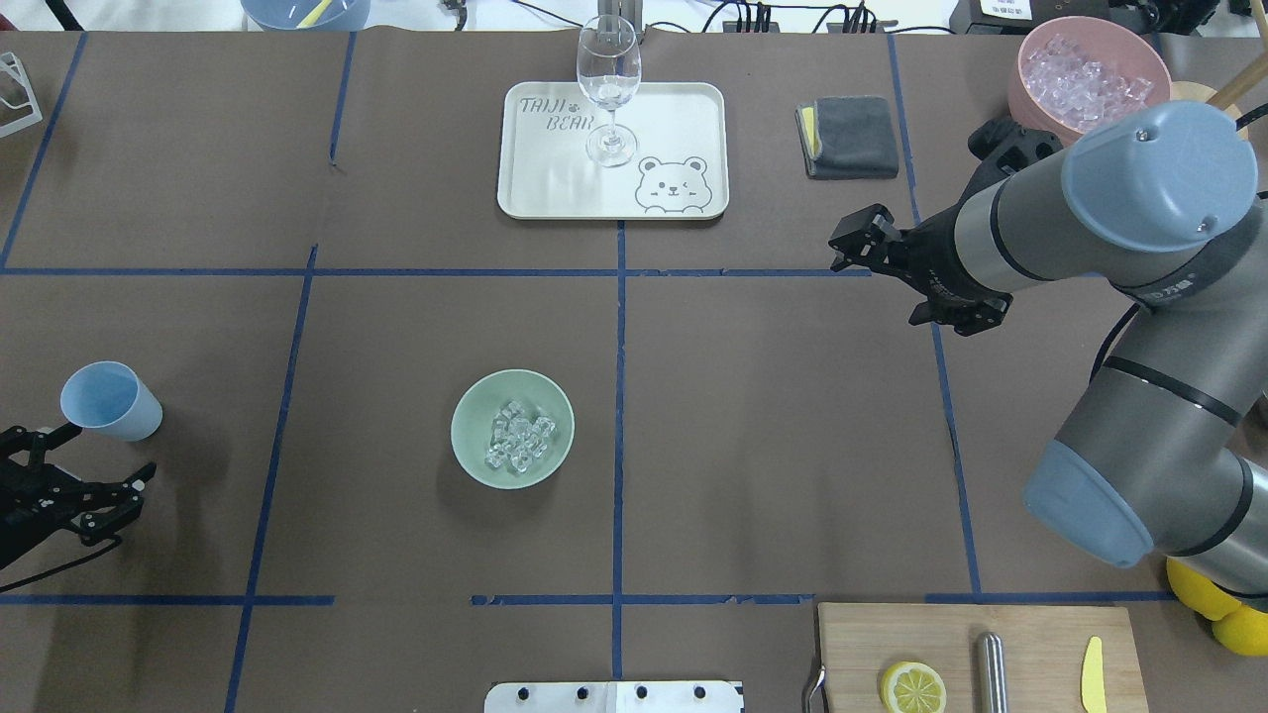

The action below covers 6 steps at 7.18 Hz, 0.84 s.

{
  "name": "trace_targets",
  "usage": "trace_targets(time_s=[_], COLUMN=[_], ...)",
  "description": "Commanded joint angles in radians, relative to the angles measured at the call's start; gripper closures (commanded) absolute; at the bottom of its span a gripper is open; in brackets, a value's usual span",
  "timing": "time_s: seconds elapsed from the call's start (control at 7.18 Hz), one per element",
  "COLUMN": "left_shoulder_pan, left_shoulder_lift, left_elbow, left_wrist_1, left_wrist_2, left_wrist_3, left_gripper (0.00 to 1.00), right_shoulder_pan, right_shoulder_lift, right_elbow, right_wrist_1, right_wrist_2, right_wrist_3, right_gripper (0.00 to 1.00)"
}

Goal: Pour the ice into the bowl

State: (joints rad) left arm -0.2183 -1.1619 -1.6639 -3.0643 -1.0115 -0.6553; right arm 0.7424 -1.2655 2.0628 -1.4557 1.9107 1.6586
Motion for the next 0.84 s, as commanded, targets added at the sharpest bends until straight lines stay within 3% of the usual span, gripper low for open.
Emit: trace_targets(time_s=[0.0,0.42,0.7], left_shoulder_pan=[-0.042,-0.302,-0.646], left_shoulder_lift=[0.065,0.103,0.059], left_elbow=[-0.083,-0.028,0.018], left_wrist_1=[0.004,0.012,0.091], left_wrist_2=[-0.213,-0.454,-0.635], left_wrist_3=[0.161,0.58,0.979], left_gripper=[0.0,0.0,0.0], right_shoulder_pan=[0.0,-0.021,-0.113], right_shoulder_lift=[-0.002,0.009,0.075], right_elbow=[0.003,0.007,0.007], right_wrist_1=[0.001,0.001,0.0], right_wrist_2=[0.013,0.013,-0.001], right_wrist_3=[0.001,0.001,0.041], right_gripper=[0.0,0.0,0.0])
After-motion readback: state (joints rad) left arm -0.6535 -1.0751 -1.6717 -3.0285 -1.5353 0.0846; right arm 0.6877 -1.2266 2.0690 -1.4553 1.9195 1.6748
